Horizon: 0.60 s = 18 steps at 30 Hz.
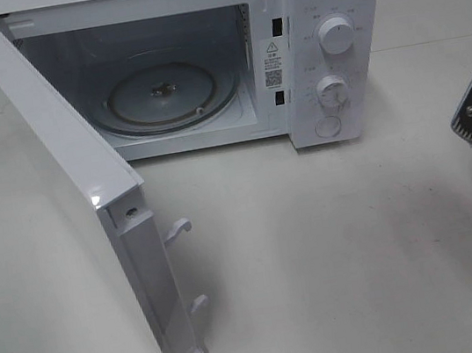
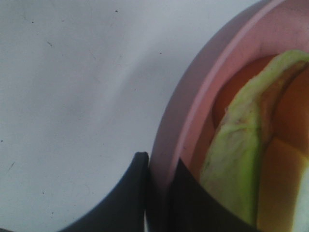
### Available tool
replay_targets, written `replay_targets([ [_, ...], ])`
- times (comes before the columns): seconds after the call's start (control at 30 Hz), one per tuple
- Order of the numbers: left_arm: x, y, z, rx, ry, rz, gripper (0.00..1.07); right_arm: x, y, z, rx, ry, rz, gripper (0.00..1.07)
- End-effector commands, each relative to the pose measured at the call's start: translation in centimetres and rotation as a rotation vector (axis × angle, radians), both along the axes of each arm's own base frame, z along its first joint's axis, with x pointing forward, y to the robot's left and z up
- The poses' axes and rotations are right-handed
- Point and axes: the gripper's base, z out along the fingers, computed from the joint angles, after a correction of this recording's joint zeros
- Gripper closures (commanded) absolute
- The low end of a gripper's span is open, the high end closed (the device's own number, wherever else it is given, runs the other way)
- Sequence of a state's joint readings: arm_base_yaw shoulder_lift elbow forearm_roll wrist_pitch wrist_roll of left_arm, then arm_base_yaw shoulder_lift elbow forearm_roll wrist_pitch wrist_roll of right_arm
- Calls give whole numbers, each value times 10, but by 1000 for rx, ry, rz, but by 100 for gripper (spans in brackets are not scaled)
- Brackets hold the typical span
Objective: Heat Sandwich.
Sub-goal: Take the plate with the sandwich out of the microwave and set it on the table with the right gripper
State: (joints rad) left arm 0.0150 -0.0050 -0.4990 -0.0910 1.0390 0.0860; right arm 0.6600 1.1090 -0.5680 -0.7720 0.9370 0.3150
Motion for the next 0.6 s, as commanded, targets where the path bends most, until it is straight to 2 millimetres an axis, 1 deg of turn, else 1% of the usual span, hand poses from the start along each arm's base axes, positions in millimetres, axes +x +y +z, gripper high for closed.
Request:
replay_targets([
  [0.03, -4, 0, -1, 0, -26, 0, 9, 11, 3, -8, -37, -28, -54, 107],
  [0.1, -4, 0, -1, 0, -26, 0, 9, 12, 5, -10, -36, -29, -64, 107],
  [0.17, -4, 0, -1, 0, -26, 0, 9, 19, 10, -17, -18, -36, -119, 107],
  [0.27, -4, 0, -1, 0, -26, 0, 9, 25, 14, -20, -23, -33, -140, 107],
  [0.3, -4, 0, -1, 0, -26, 0, 9, 32, 19, -21, -29, -38, -147, 107],
  [0.37, -4, 0, -1, 0, -26, 0, 9, 40, 21, -22, -25, -42, -168, 107],
  [0.4, -4, 0, -1, 0, -26, 0, 9, 40, 21, -22, -25, -42, -168, 107],
  [0.43, -4, 0, -1, 0, -26, 0, 9, 47, 20, -24, -25, -39, -196, 107],
  [0.5, -4, 0, -1, 0, -26, 0, 9, 53, 19, -26, -26, -34, -215, 107],
  [0.53, -4, 0, -1, 0, -26, 0, 9, 53, 19, -26, -26, -34, -215, 107],
  [0.6, -4, 0, -1, 0, -26, 0, 9, 62, 15, -29, -17, -28, -243, 107],
])
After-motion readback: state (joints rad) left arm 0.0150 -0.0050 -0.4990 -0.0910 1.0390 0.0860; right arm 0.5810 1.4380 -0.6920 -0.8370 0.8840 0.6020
